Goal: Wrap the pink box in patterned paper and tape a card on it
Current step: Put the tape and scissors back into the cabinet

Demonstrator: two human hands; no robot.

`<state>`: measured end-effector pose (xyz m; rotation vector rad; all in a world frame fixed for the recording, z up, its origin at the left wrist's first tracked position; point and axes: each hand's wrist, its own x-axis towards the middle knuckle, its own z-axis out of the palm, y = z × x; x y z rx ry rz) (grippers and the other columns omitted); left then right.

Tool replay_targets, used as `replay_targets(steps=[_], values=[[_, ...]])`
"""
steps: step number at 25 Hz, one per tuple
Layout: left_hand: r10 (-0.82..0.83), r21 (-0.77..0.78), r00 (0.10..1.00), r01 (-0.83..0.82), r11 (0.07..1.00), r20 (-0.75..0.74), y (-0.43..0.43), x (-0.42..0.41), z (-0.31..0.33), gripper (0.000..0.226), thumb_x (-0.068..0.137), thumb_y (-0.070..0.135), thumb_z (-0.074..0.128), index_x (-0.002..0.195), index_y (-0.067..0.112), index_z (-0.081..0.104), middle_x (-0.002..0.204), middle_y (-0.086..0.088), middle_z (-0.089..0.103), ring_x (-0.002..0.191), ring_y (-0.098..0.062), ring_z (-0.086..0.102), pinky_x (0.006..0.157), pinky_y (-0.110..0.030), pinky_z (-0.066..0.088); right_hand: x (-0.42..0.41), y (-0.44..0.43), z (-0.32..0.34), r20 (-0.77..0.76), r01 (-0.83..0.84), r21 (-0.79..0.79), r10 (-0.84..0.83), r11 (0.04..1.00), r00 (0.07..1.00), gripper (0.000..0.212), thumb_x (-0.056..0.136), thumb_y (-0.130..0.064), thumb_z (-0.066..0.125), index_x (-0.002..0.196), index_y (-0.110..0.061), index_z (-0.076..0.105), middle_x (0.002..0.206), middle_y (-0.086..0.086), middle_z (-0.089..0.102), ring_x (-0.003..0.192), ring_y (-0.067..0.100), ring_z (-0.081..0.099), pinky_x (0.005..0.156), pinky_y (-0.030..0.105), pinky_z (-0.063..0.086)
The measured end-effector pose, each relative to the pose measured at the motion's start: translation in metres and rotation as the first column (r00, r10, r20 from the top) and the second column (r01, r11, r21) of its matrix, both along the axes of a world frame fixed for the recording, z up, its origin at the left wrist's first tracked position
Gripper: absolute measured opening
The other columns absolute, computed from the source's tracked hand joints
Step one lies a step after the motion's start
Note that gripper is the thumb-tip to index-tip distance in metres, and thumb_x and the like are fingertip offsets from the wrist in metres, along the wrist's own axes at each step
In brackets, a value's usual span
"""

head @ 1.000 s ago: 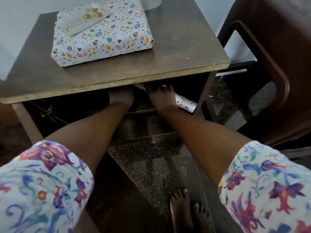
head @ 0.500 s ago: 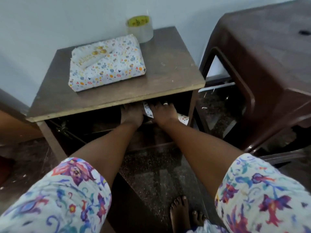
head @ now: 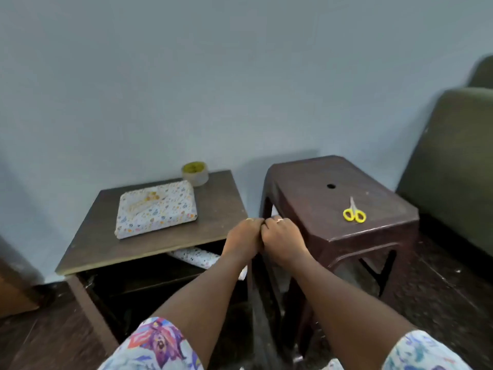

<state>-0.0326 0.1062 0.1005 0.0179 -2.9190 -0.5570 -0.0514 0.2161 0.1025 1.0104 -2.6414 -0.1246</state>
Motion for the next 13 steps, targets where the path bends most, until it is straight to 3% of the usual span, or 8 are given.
replay_targets(steps=[2, 4, 6, 8, 10, 13], values=[[-0.099, 0.058, 0.986, 0.107, 0.993, -0.132, 0.036, -0.03, 0.026, 0.024, 0.087, 0.012, 0.048, 0.107, 0.014, 0.061, 0.11, -0.007, 0.063, 0.104, -0.026, 0.058, 0.084, -0.037, 0.047, -0.022, 0.037, 0.024, -0.119, 0.141, -0.078, -0.15, 0.987, 0.982, 0.01, 0.059, -0.009, 0.065, 0.068, -0.007, 0.068, 0.063, 0.008, 0.059, 0.057, 0.028, 0.057, 0.048, 0.031, 0.044], [-0.197, 0.048, 0.967, 0.207, 0.977, -0.159, 0.075, -0.067, 0.036, 0.03, 0.088, 0.009, 0.049, 0.116, 0.011, 0.06, 0.121, -0.009, 0.059, 0.115, -0.026, 0.053, 0.093, -0.035, 0.044, -0.043, 0.073, 0.034, -0.101, 0.357, -0.148, -0.373, 0.922, 0.922, 0.02, 0.066, -0.015, 0.071, 0.083, -0.007, 0.068, 0.082, 0.011, 0.061, 0.076, 0.031, 0.059, 0.064, 0.036, 0.05], [-0.287, -0.046, 0.957, 0.285, 0.958, -0.052, 0.109, -0.097, 0.032, 0.042, 0.089, 0.011, 0.051, 0.131, 0.006, 0.049, 0.138, -0.016, 0.046, 0.129, -0.029, 0.041, 0.106, -0.037, 0.036, -0.058, 0.101, 0.032, 0.051, 0.626, -0.199, -0.63, 0.754, 0.775, 0.029, 0.085, -0.021, 0.055, 0.112, -0.01, 0.06, 0.119, 0.017, 0.053, 0.109, 0.036, 0.05, 0.093, 0.042, 0.043], [-0.357, -0.115, 0.934, 0.357, 0.927, 0.02, 0.136, -0.116, 0.021, 0.045, 0.091, 0.016, 0.051, 0.134, 0.006, 0.045, 0.141, -0.017, 0.042, 0.132, -0.032, 0.035, 0.108, -0.04, 0.033, -0.066, 0.122, 0.024, 0.229, 0.792, -0.187, -0.758, 0.581, 0.61, 0.038, 0.095, -0.022, 0.043, 0.132, -0.017, 0.045, 0.143, 0.024, 0.031, 0.13, 0.043, 0.031, 0.111, 0.048, 0.026], [-0.405, -0.137, 0.914, 0.404, 0.904, 0.021, 0.149, -0.127, 0.004, 0.038, 0.091, 0.017, 0.047, 0.127, 0.008, 0.051, 0.132, -0.014, 0.048, 0.126, -0.033, 0.04, 0.104, -0.042, 0.037, -0.076, 0.131, 0.008, 0.335, 0.82, -0.171, -0.751, 0.546, 0.57, 0.039, 0.097, -0.023, 0.037, 0.136, -0.023, 0.04, 0.147, 0.026, 0.025, 0.134, 0.045, 0.025, 0.113, 0.049, 0.02], [-0.414, -0.149, 0.91, 0.411, 0.899, 0.018, 0.144, -0.127, -0.011, 0.037, 0.087, 0.017, 0.051, 0.123, 0.009, 0.053, 0.125, -0.013, 0.053, 0.119, -0.033, 0.045, 0.1, -0.042, 0.04, -0.082, 0.125, -0.005, 0.345, 0.809, -0.202, -0.732, 0.553, 0.587, 0.034, 0.097, -0.016, 0.034, 0.125, -0.016, 0.054, 0.13, 0.021, 0.046, 0.121, 0.039, 0.041, 0.102, 0.042, 0.035]])
